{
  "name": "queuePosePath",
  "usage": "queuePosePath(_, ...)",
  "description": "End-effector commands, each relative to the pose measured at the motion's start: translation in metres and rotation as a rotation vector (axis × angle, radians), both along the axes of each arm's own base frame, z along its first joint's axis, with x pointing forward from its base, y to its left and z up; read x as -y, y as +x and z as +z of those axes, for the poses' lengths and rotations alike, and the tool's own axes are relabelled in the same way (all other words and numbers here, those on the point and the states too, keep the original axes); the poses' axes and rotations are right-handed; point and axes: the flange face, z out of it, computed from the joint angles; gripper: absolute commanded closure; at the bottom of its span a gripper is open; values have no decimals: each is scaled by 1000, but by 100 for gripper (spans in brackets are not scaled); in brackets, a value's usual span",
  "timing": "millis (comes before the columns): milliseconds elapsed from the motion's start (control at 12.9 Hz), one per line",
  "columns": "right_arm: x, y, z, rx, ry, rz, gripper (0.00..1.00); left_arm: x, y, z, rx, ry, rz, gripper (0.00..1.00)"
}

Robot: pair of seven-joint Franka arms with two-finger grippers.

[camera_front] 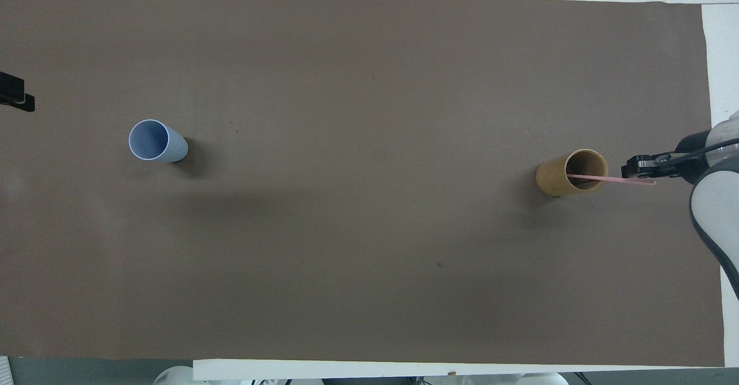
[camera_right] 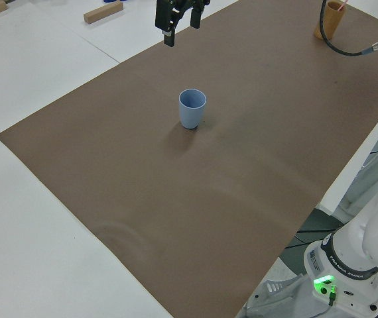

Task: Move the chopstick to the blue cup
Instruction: 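Close the right gripper on the pink stick at the cup rim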

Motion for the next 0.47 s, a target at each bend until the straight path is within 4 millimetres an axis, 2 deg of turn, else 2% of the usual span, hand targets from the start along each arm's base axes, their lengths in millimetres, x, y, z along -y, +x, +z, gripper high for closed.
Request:
queuePosePath(0, 0, 2, 0, -18, 25, 47, 68, -2, -4, 1, -9, -7, -1, 0)
queuePosePath(389, 4, -4, -3, -14, 34, 198, 67, -2, -4, 1, -9, -7, -1, 0)
